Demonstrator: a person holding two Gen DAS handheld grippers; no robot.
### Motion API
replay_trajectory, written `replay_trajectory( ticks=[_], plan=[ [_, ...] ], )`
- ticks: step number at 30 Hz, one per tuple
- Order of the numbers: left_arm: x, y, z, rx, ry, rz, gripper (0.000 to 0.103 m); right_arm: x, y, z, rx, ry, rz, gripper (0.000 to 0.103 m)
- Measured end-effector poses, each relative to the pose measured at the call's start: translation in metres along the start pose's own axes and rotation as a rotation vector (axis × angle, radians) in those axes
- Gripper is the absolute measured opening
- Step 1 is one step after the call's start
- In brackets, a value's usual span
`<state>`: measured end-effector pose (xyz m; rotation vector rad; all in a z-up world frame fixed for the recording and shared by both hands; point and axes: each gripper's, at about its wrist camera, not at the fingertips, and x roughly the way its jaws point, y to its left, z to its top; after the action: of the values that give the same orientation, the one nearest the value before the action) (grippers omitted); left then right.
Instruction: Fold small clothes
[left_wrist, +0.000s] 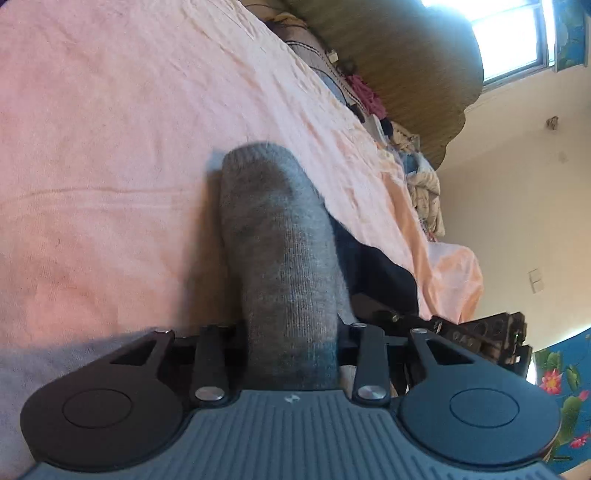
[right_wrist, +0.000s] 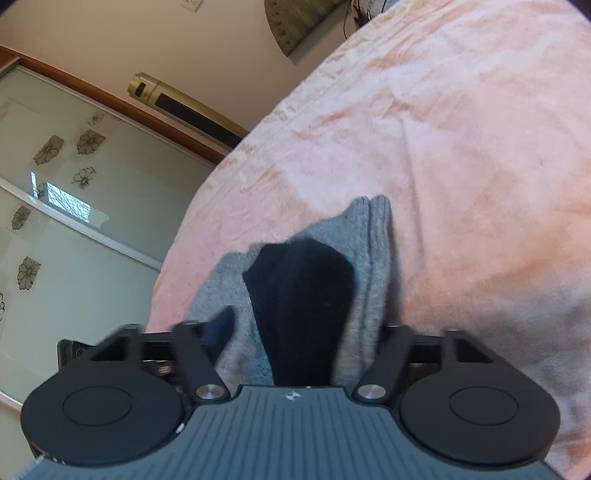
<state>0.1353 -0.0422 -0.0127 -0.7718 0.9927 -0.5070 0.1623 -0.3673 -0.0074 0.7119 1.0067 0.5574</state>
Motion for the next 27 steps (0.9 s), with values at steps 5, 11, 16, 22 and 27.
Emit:
replay_trajectory(
  ticks=[5, 11, 16, 22, 27],
  plan=[
    [-0.035, -0.017, 0.002, 0.127, -0.063, 0.035, 0.03, 0.0, 0.022, -0.002, -0.027, -0.044, 0.068, 0.031],
    [-0.071, -0.012, 0.055, 0.209, -0.204, 0.174, 0.035, 0.049, 0.061, 0.025, -0.039, -0.07, 0.131, 0.031],
    [-0.096, 0.032, 0.05, 0.066, -0.182, 0.232, 0.062, 0.075, 0.062, 0.015, 0.01, -0.022, 0.016, 0.083],
    [-0.131, 0.061, -0.028, -0.008, -0.089, 0.07, 0.066, 0.013, 0.062, -0.049, -0.022, 0.067, 0.067, 0.083],
    [-0.12, 0.047, -0.048, 0.079, -0.072, 0.105, 0.016, 0.01, 0.08, -0.092, -0.145, 0.095, 0.015, 0.049]
  ],
)
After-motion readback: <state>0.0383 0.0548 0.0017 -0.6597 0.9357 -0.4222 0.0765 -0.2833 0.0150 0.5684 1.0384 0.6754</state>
